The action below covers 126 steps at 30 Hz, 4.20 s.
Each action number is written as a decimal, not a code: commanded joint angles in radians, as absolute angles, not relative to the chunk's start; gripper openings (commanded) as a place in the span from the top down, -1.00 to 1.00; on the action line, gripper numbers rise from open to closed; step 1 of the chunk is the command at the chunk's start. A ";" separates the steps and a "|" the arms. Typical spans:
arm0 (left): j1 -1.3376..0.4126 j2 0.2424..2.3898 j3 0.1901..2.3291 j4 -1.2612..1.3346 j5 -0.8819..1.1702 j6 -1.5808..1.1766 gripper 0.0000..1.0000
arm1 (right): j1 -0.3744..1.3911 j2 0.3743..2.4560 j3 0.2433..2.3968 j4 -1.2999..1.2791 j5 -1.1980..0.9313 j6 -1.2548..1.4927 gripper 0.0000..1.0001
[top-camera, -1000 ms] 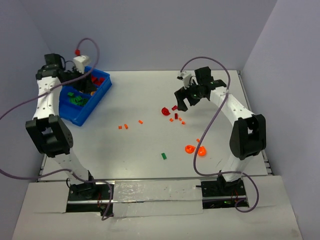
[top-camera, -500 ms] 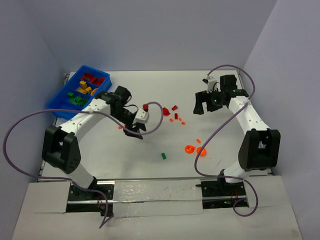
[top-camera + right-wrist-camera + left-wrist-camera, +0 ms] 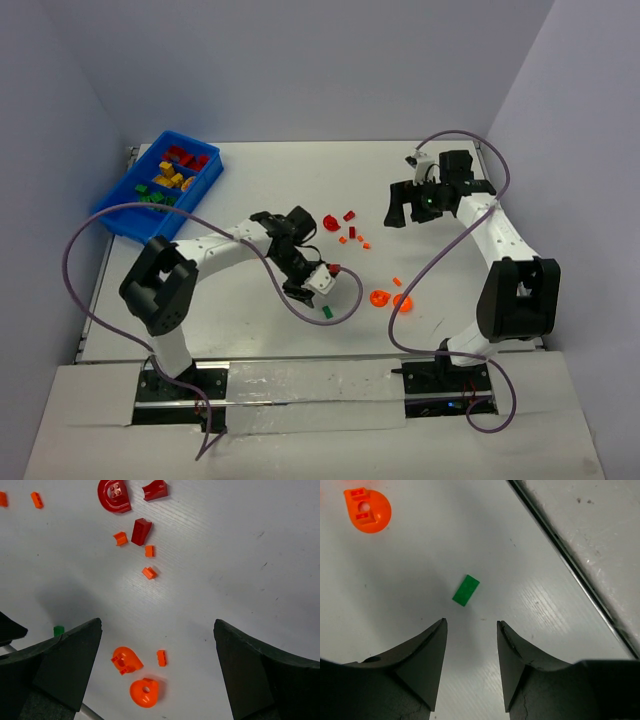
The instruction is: Sort the legos into containers by color
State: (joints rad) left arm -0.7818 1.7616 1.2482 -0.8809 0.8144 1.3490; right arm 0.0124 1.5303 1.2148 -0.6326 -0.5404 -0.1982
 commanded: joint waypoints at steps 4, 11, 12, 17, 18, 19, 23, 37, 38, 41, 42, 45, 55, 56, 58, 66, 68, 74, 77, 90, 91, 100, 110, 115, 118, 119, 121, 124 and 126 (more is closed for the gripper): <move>-0.892 1.857 1.273 -0.723 0.754 1.388 -0.04 | 0.008 1.510 1.239 -0.621 -0.523 -0.189 -1.00; -0.948 1.931 1.243 -0.650 0.686 1.401 -0.05 | -0.026 1.504 1.244 -0.621 -0.540 -0.183 -1.00; -0.948 1.944 1.235 -0.638 0.674 1.402 -0.06 | -0.028 1.502 1.242 -0.620 -0.541 -0.183 -1.00; -0.950 1.973 1.193 -0.627 0.621 1.431 -0.05 | -0.029 1.490 1.236 -0.620 -0.541 -0.183 -1.00; -0.948 1.972 1.176 -0.619 0.599 1.439 -0.05 | -0.029 1.488 1.234 -0.621 -0.543 -0.183 -1.00; -0.947 1.971 1.165 -0.616 0.587 1.445 -0.03 | -0.029 1.487 1.233 -0.620 -0.543 -0.183 -1.00; -0.931 1.974 1.150 -0.626 0.566 1.453 0.25 | -0.029 1.481 1.227 -0.617 -0.545 -0.183 -1.00; -0.799 1.853 1.233 -0.654 0.636 1.215 1.00 | -0.028 1.470 1.223 -0.611 -0.544 -0.181 -0.99; -0.774 1.815 1.246 -0.658 0.675 1.140 1.00 | -0.028 1.468 1.223 -0.611 -0.548 -0.180 -0.99; -0.609 1.735 1.315 -0.678 0.769 0.929 1.00 | -0.025 1.470 1.220 -0.607 -0.557 -0.178 -1.00; -0.557 1.714 1.331 -0.674 0.790 0.922 1.00 | -0.024 1.470 1.219 -0.607 -0.557 -0.178 -1.00; -0.332 1.638 1.375 -0.627 0.852 0.686 1.00 | -0.009 1.472 1.216 -0.607 -0.550 -0.181 -1.00; 0.274 1.662 1.323 -0.160 0.490 0.117 1.00 | 0.071 1.518 1.246 -0.618 -0.515 -0.189 -1.00; 0.287 1.688 1.340 -0.158 0.451 0.111 1.00 | 0.072 1.520 1.252 -0.620 -0.517 -0.188 -1.00; 0.306 1.752 1.395 -0.177 0.391 0.097 1.00 | 0.075 1.537 1.267 -0.626 -0.517 -0.187 -1.00; 0.355 1.900 1.473 -0.175 0.332 0.057 1.00 | 0.078 1.554 1.270 -0.626 -0.500 -0.190 -1.00; 0.357 1.913 1.462 -0.155 0.322 0.067 0.99 | 0.078 1.555 1.269 -0.626 -0.499 -0.189 -1.00; 0.359 1.978 1.489 -0.142 0.325 0.061 0.49 | 0.083 1.582 1.284 -0.629 -0.500 -0.189 -1.00; 0.359 2.000 1.518 -0.132 0.331 0.044 0.45 | 0.091 1.588 1.290 -0.630 -0.495 -0.189 -1.00; 0.331 1.902 1.608 -0.198 0.468 0.080 -0.74 | 0.096 1.586 1.284 -0.623 -0.486 -0.184 -1.00; 0.309 1.873 1.604 -0.202 0.477 0.083 -0.72 | 0.095 1.585 1.284 -0.621 -0.485 -0.181 -1.00; -0.214 1.781 1.570 -0.193 0.426 0.035 -0.49 | 0.092 1.598 1.279 -0.604 -0.445 -0.160 -1.00; -0.347 2.120 1.715 -0.039 0.649 -0.426 -0.18 | 0.080 1.601 1.288 -0.611 -0.440 -0.153 -1.00; -0.364 2.213 1.732 -0.025 0.694 -0.486 -0.14 | 0.074 1.596 1.286 -0.611 -0.436 -0.156 -1.00; -0.368 2.249 1.712 -0.018 0.715 -0.508 -0.13 | 0.072 1.598 1.283 -0.611 -0.438 -0.158 -1.00; -0.368 2.255 1.703 -0.017 0.721 -0.514 -0.13 | 0.071 1.598 1.282 -0.611 -0.439 -0.158 -1.00; -0.370 2.270 1.675 0.006 0.738 -0.536 -0.12 | 0.072 1.599 1.283 -0.611 -0.441 -0.158 -1.00; -0.378 2.294 1.658 0.035 0.771 -0.564 -0.11 | 0.071 1.604 1.288 -0.614 -0.443 -0.158 -1.00; -0.385 2.316 1.652 0.043 0.796 -0.580 -0.08 | 0.071 1.606 1.290 -0.615 -0.443 -0.158 -1.00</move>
State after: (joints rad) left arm -0.3704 2.2806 1.6663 -0.0351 0.7174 -0.5185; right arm 0.0782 1.5964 1.2442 -0.6313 -0.4381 -0.1646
